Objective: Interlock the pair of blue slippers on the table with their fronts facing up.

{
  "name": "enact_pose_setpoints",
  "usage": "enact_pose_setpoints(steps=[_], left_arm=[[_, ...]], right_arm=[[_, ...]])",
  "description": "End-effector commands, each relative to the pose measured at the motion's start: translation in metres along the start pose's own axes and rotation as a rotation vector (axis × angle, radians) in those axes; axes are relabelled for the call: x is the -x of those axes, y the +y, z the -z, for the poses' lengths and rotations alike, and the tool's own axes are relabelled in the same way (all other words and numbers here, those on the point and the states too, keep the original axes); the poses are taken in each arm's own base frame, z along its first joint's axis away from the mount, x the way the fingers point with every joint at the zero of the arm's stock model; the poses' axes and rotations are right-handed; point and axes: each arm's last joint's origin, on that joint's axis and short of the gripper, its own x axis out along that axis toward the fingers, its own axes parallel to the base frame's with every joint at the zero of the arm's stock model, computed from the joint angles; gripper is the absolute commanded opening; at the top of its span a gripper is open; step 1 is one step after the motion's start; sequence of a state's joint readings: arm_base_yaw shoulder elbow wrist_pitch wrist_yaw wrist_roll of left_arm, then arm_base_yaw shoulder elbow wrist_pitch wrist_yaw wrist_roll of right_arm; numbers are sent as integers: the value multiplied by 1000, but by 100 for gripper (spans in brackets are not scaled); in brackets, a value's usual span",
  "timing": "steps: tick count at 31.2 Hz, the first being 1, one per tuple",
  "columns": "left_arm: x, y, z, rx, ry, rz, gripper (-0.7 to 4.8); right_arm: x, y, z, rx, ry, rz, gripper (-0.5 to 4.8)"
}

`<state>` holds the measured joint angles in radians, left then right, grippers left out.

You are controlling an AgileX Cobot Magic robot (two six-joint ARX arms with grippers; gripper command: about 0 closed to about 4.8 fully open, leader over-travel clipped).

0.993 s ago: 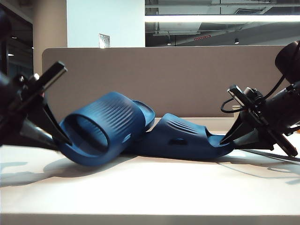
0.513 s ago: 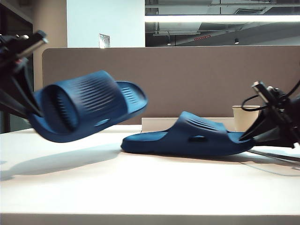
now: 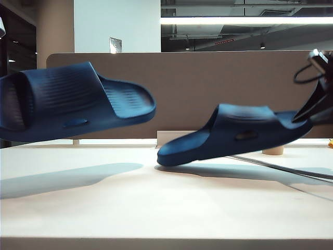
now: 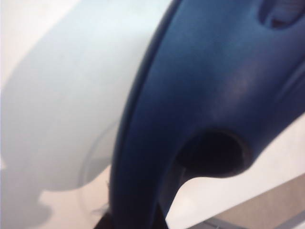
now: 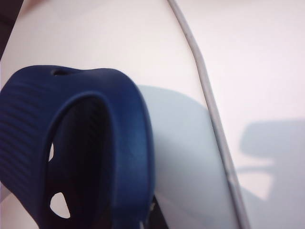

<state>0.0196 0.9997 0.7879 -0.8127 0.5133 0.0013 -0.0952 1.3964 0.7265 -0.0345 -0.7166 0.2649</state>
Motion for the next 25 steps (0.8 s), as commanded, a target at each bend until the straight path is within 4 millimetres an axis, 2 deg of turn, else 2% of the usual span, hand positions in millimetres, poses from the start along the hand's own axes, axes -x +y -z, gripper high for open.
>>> enact_pose_setpoints(steps=[1,9,15,20,25], left_arm=[[-4,2,1,-18,49,18,-3],[-21,11,-3,16,148,55,-3],[-28,15,-17,25,240,58,-3],[-32,20,-22,32,299,-20,-3],[-38,23,-22,33,336,-15,-3]], right_arm=[[15,14,-2,63,-28,22,-4],[42,35,3,133,-41,61,-4],[55,47,3,164,-76,53,-4],[62,53,4,185,-96,47,-3],[61,54,4,207,-78,-20,-3]])
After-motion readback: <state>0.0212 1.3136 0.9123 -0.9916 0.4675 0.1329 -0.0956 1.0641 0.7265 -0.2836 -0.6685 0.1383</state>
